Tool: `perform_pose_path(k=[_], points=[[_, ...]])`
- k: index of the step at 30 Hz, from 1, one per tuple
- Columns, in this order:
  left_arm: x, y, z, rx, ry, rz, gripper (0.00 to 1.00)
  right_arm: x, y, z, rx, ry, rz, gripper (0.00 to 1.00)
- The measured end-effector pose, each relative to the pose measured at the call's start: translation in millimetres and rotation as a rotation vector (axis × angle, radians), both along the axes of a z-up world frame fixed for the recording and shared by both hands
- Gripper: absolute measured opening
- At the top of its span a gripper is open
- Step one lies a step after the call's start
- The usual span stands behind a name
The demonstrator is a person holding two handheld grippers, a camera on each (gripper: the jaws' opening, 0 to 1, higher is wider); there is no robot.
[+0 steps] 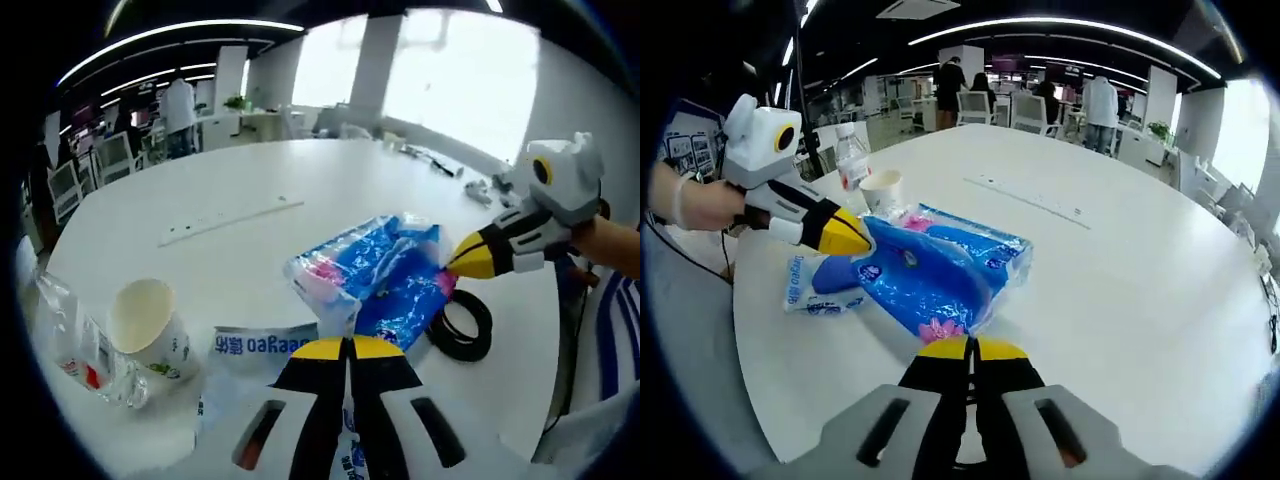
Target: Arrange the tabletop items into an orderly group along one side of the table until the central work area is clear of visible clutter.
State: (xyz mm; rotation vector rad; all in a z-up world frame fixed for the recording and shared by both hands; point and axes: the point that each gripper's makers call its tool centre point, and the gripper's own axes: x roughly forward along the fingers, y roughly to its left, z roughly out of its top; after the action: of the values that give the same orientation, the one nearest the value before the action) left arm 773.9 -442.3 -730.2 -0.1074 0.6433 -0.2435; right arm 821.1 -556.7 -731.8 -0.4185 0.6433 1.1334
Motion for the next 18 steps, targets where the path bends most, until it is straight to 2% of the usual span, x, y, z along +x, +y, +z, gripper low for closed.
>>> perform_pose_path(k=[18], points=[[45.7, -30.4, -3.2, -0.040, -0.022, -0.018, 0.00, 41.4, -34.8, -2.7, 0.005, -0.030, -0.090, 0.00]])
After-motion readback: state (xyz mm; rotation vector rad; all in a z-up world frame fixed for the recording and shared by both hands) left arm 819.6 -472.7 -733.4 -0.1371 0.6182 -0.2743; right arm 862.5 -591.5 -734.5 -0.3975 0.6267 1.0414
